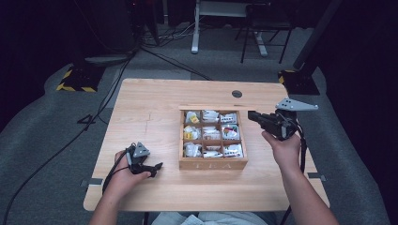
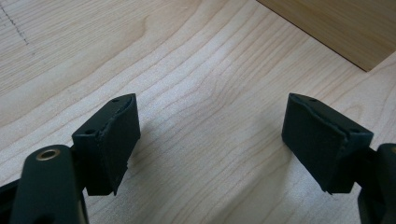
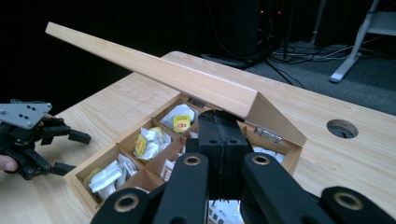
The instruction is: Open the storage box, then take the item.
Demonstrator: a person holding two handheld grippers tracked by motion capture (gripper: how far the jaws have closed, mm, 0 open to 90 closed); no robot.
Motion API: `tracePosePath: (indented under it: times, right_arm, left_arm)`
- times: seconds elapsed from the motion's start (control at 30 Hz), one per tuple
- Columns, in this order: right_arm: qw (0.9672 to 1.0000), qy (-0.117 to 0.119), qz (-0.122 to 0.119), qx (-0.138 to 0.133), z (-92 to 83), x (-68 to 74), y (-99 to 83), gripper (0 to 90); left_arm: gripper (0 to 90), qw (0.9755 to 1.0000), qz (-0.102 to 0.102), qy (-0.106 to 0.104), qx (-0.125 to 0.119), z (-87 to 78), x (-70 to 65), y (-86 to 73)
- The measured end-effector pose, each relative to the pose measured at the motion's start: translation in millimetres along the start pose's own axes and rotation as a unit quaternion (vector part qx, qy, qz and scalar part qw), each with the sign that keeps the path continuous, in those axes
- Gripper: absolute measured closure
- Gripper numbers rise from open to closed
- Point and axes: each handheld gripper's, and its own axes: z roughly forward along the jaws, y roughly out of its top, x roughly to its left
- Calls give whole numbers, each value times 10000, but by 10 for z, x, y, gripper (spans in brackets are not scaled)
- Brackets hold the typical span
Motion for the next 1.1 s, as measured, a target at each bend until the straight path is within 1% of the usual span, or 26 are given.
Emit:
tracePosePath:
  times: [0.07,0.1,0.2,0.23,0.33,0.4,0.43,0.47,0.53,0.67,0.73,0.77,0.8,0.93,0.97,1.0,1.07,1.1]
  right_arm:
    - [10000,7,-2,-6,11,10,15,898]
    - [10000,13,-42,-13,17,8,20,898]
    - [10000,51,-13,-14,23,5,22,898]
    - [10000,64,-13,-17,23,0,21,898]
    - [10000,51,-14,-16,24,1,18,898]
    - [10000,68,-15,-6,21,-1,14,898]
    - [10000,71,-16,-4,21,-1,13,898]
    - [10000,75,-16,-3,21,-1,13,898]
    - [10000,80,-11,-2,21,-2,13,898]
    - [10000,88,-8,14,18,-1,9,898]
    - [10000,98,-5,7,19,-2,8,898]
    - [9999,110,-6,11,19,-5,8,898]
    - [9999,111,1,14,18,-5,8,898]
    - [9999,119,4,13,18,-10,10,898]
    - [9999,127,10,11,18,-11,10,898]
    - [9999,125,10,16,18,-11,10,897]
    - [9999,129,12,22,17,-10,10,898]
    - [9999,130,17,31,17,-10,11,898]
  left_arm:
    - [200,10000,4,-11,13,-2,1,1]
    - [200,10000,1,-4,2,-1,0,0]
    - [194,10000,-2,-19,6,-1,2,0]
    - [193,10000,27,-33,12,-1,5,0]
    - [193,10000,22,-49,12,-2,6,-1]
    - [193,10000,41,-72,20,-4,11,-1]
    - [194,9999,56,-117,19,-4,17,-3]
    - [195,9999,65,-112,5,-5,18,-6]
    - [199,9999,66,-142,28,-12,21,-9]
    - [228,9999,57,-129,55,-37,20,5]
    - [232,9999,57,-152,29,-50,23,14]
    - [237,9998,41,-183,-7,-64,24,24]
    - [240,9997,28,-215,-96,-96,28,52]
    - [254,9992,7,-326,-229,-177,20,116]
    - [256,9991,40,-326,-253,-199,18,134]
    - [258,9989,8,-379,-269,-216,8,150]
    - [267,9988,34,-413,-267,-234,6,169]
    - [282,9987,75,-427,-258,-264,4,206]
